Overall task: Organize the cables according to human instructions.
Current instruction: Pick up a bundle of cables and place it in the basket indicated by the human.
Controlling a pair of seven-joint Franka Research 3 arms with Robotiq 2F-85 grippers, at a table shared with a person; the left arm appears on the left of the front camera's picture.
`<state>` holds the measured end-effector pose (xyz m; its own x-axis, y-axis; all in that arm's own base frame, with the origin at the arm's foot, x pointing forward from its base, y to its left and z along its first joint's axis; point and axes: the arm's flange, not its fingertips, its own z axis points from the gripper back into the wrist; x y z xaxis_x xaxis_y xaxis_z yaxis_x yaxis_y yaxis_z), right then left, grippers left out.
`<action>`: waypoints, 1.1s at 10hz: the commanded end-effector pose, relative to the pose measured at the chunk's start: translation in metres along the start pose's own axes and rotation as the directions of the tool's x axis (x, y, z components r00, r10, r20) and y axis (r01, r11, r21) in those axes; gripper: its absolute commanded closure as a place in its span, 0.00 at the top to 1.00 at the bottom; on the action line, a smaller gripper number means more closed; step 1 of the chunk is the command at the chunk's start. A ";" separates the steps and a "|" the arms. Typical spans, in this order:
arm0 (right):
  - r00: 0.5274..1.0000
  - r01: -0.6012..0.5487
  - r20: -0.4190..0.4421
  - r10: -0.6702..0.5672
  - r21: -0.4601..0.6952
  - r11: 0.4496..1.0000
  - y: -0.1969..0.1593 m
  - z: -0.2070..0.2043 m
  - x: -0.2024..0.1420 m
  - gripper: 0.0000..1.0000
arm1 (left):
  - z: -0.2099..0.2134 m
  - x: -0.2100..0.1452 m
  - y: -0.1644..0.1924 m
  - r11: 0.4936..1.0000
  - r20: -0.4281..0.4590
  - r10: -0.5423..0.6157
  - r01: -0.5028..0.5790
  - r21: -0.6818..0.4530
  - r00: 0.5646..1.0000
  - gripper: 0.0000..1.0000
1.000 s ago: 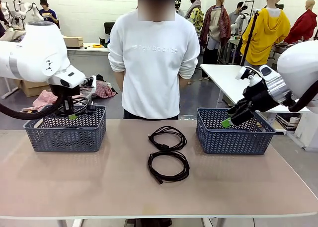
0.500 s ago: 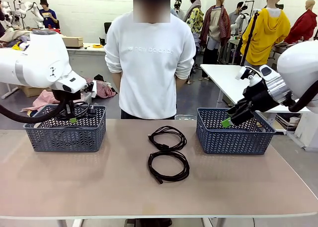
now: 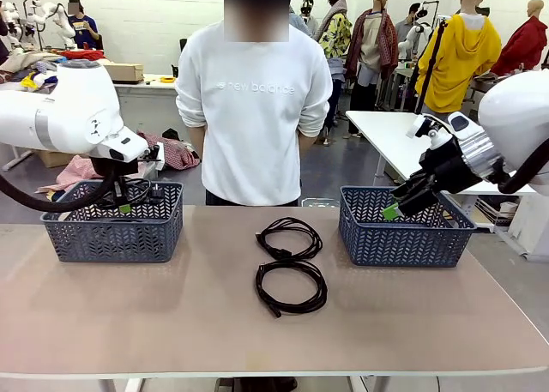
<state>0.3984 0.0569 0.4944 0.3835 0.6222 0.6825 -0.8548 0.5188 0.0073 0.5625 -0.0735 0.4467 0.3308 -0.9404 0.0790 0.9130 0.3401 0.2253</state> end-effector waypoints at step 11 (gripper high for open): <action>0.999 -0.010 0.034 0.010 0.011 1.000 -0.003 -0.001 0.001 1.00 | 0.011 -0.003 0.011 0.997 0.032 0.081 -0.080 -0.022 0.996 1.00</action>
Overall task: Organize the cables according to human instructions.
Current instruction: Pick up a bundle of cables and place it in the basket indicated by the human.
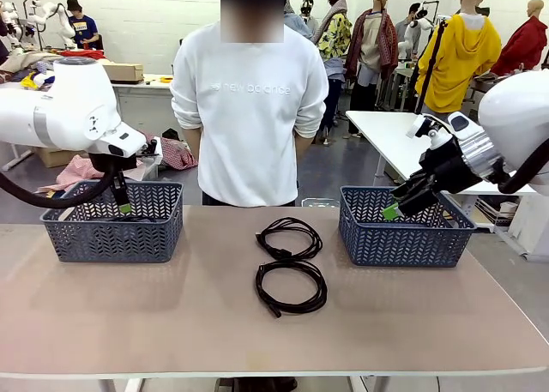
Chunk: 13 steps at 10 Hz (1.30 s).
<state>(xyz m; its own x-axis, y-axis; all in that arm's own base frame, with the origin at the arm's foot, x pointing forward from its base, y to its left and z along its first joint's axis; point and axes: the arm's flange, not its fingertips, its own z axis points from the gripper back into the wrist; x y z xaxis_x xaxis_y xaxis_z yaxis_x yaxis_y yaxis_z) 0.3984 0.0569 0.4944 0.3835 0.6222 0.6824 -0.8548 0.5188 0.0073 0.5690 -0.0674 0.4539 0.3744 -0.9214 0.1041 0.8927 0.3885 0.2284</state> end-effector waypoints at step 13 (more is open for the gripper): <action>0.999 -0.010 0.034 0.010 0.011 1.000 -0.003 -0.001 0.001 1.00 | 0.000 0.001 -0.001 0.999 0.027 0.040 -0.039 -0.034 0.999 1.00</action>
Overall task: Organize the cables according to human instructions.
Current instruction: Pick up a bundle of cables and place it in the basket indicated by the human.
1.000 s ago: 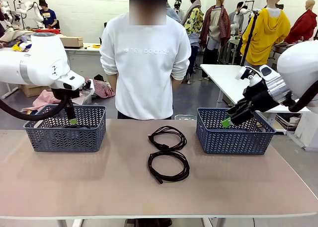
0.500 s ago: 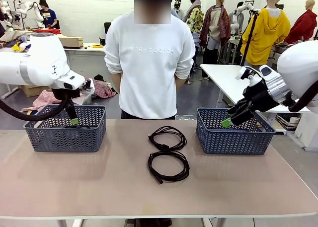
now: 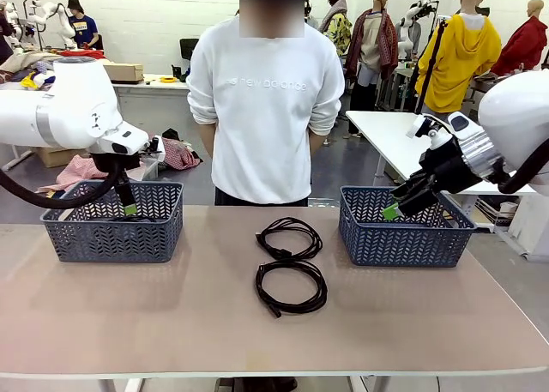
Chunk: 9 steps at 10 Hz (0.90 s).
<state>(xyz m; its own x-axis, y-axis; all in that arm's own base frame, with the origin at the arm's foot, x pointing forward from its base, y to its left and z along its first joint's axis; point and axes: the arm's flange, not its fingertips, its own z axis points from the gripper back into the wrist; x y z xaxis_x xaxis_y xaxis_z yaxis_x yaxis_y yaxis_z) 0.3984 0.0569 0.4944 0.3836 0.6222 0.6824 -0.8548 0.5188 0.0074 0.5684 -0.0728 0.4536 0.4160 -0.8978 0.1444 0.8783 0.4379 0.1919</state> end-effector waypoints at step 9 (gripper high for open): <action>0.999 -0.010 0.034 0.010 0.011 1.000 -0.003 -0.001 0.001 1.00 | 0.014 0.045 -0.126 0.996 0.238 0.037 -0.016 -0.088 0.970 1.00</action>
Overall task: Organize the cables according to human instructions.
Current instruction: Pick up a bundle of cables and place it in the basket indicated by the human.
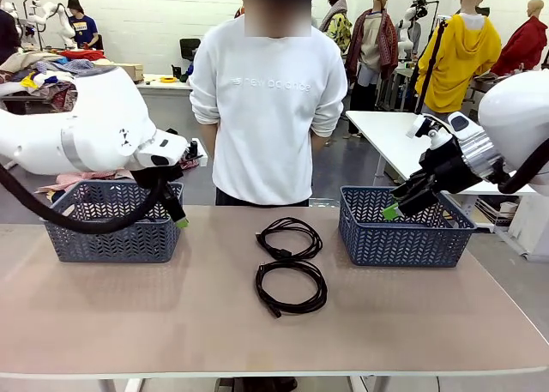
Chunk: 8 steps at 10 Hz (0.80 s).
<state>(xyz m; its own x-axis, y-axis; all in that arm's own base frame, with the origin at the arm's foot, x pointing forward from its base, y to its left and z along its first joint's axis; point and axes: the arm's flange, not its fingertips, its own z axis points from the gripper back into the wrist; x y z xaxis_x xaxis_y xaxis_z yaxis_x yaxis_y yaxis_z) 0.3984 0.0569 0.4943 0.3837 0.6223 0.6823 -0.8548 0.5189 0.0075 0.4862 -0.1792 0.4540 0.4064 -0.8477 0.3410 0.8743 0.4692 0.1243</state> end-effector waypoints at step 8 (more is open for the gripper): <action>0.999 -0.010 0.034 0.010 0.011 1.000 -0.003 -0.001 0.001 1.00 | 0.012 -0.041 -0.065 0.997 0.113 0.010 -0.001 -0.082 0.994 1.00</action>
<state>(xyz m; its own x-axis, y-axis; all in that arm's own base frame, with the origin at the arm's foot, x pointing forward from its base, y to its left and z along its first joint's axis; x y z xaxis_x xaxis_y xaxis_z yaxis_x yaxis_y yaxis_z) 0.3984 0.0569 0.4943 0.3838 0.6223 0.6823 -0.8548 0.5189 0.0075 0.4145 -0.1786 0.4472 0.3920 -0.8177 0.4215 0.8918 0.4502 0.0441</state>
